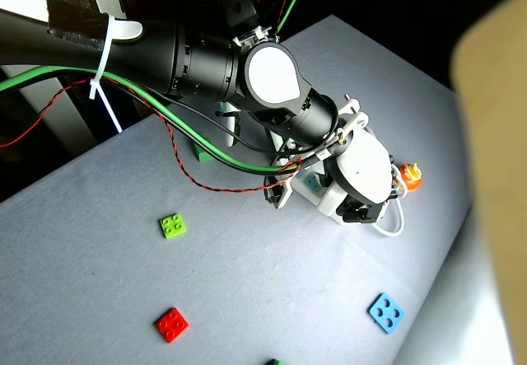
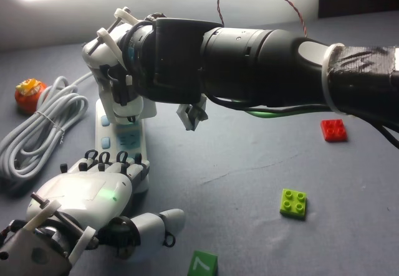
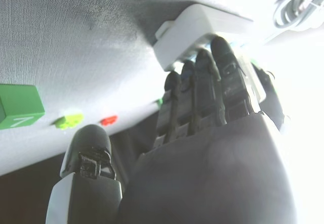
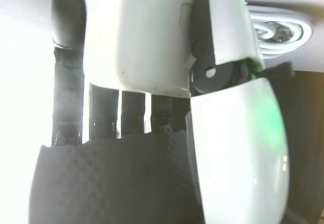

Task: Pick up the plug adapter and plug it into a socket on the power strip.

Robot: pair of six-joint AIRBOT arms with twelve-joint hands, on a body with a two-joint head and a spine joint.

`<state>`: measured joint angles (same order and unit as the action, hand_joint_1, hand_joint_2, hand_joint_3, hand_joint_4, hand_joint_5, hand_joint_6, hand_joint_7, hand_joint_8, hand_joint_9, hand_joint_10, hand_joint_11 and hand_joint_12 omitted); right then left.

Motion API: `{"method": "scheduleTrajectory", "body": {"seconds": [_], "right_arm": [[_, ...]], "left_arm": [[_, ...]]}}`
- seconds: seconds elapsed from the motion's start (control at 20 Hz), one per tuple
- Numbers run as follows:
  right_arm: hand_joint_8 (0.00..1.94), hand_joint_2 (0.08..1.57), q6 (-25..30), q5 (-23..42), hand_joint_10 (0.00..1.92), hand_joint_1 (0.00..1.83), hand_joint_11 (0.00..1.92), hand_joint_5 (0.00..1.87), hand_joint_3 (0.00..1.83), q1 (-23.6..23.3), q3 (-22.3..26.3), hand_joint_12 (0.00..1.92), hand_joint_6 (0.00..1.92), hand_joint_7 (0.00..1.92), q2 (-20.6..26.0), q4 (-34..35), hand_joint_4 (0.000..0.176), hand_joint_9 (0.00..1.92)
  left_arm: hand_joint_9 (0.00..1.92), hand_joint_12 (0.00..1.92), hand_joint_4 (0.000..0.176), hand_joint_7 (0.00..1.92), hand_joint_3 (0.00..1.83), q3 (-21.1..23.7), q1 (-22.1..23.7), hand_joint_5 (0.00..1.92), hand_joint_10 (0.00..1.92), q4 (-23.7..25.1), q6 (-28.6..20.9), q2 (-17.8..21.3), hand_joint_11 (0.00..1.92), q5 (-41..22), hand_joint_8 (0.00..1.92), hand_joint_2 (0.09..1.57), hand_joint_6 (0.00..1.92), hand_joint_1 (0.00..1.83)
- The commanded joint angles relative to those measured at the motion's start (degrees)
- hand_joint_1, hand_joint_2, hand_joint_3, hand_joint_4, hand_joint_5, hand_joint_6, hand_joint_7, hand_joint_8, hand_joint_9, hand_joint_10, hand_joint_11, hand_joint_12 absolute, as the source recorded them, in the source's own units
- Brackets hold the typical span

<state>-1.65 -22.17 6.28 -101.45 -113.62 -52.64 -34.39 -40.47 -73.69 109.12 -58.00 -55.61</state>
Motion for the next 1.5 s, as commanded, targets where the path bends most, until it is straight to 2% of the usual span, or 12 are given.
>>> {"method": "scheduleTrajectory", "body": {"seconds": [0.0,0.05,0.3,0.35,0.4,0.45,0.5,0.7,0.95,1.15,1.3,1.45], "right_arm": [[0.76,1.08,0.83,4.05,0.0,1.24,0.77,0.99,0.0,0.72,1.02,1.28,0.88,1.16,-0.34,1.35,0.0,1.3],[0.75,1.07,0.8,4.1,0.0,1.24,0.78,1.0,0.0,0.72,1.06,1.27,0.87,1.16,-0.27,1.35,0.0,1.3],[0.97,1.12,0.33,5.05,0.0,1.21,0.62,0.92,0.0,0.34,1.53,1.2,1.04,1.01,0.76,1.35,0.026,1.13],[0.45,1.14,0.34,5.23,0.0,1.12,0.55,0.92,0.0,0.33,1.61,1.21,1.06,0.94,0.99,1.35,0.0,1.06],[0.09,1.07,0.28,5.32,0.0,1.12,0.39,0.88,0.0,0.36,1.71,1.24,0.19,0.96,1.21,1.35,0.0,0.98],[0.09,1.07,0.2,5.56,0.0,1.12,0.39,0.88,0.0,0.39,1.76,1.24,0.19,0.96,1.35,1.35,0.0,0.98],[0.01,1.04,0.14,5.84,0.0,1.11,0.28,0.89,0.0,0.4,1.77,1.32,0.03,0.95,1.49,1.35,0.0,0.94],[0.0,1.02,0.1,6.22,0.0,1.13,0.29,0.82,0.0,0.07,2.08,1.22,0.0,0.87,1.87,1.35,0.0,0.85],[0.0,1.01,0.08,6.22,0.0,1.09,0.19,0.71,0.0,-1.39,4.2,1.26,0.0,0.76,4.05,1.34,0.0,0.74],[0.0,1.01,0.02,5.91,0.0,1.09,0.16,0.64,0.0,-2.64,8.01,1.25,0.0,0.68,7.93,1.33,0.0,0.68],[0.0,1.0,-0.16,5.23,0.0,1.05,0.02,0.47,0.0,-4.06,11.52,1.2,0.0,0.48,11.67,1.33,0.0,0.47],[0.0,1.01,-0.88,6.43,0.0,1.02,0.0,0.4,0.0,-5.61,15.99,1.1,0.0,0.4,16.28,1.32,0.0,0.39]], "left_arm": [[0.19,0.6,0.0,0.2,0.0,0.03,-0.01,0.15,0.0,1.47,-0.34,-0.47,0.0,0.56,0.0,1.25,0.0,0.0],[0.18,0.55,0.0,0.18,0.0,0.03,-0.01,0.13,0.0,1.47,-0.34,-0.47,0.0,0.56,0.0,1.26,0.0,0.0],[0.21,0.61,0.0,0.21,0.0,-0.04,0.09,0.14,0.01,1.47,-0.34,-0.47,0.0,0.56,0.0,1.26,0.0,0.0],[0.21,0.64,0.0,0.21,0.0,-0.06,0.11,0.15,0.0,1.47,-0.34,-0.48,0.0,0.56,0.0,1.26,0.0,0.0],[0.2,0.62,0.0,0.21,0.0,-0.07,0.11,0.15,0.0,1.47,-0.34,-0.48,0.0,0.56,0.0,1.26,0.0,0.0],[0.2,0.62,0.0,0.21,0.0,-0.07,0.11,0.15,0.0,1.47,-0.34,-0.48,0.0,0.56,0.0,1.26,0.0,0.0],[0.19,0.6,0.0,0.2,0.0,-0.07,0.12,0.15,0.0,1.47,-0.34,-0.47,0.0,0.56,0.0,1.26,0.0,0.0],[0.17,0.59,0.0,0.18,0.0,-0.07,0.19,0.14,0.0,1.47,-0.33,-0.49,0.0,0.56,0.0,1.26,0.0,0.0],[0.18,0.61,0.0,0.2,0.0,-0.08,0.19,0.15,0.0,1.47,-0.22,-0.49,0.0,0.56,0.0,1.26,0.0,0.0],[0.19,0.62,0.0,0.2,0.0,-0.08,0.46,0.16,0.0,1.47,-0.12,-0.48,0.0,0.56,0.0,1.26,0.01,0.0],[0.19,0.64,0.0,0.2,0.0,-0.08,0.95,0.16,0.0,1.48,0.13,-0.48,0.0,0.56,0.0,1.26,0.0,0.0],[0.19,0.65,0.0,0.19,0.0,-0.07,1.9,0.15,0.0,1.48,0.72,-0.47,0.0,0.59,0.0,1.25,0.0,0.0]]}}
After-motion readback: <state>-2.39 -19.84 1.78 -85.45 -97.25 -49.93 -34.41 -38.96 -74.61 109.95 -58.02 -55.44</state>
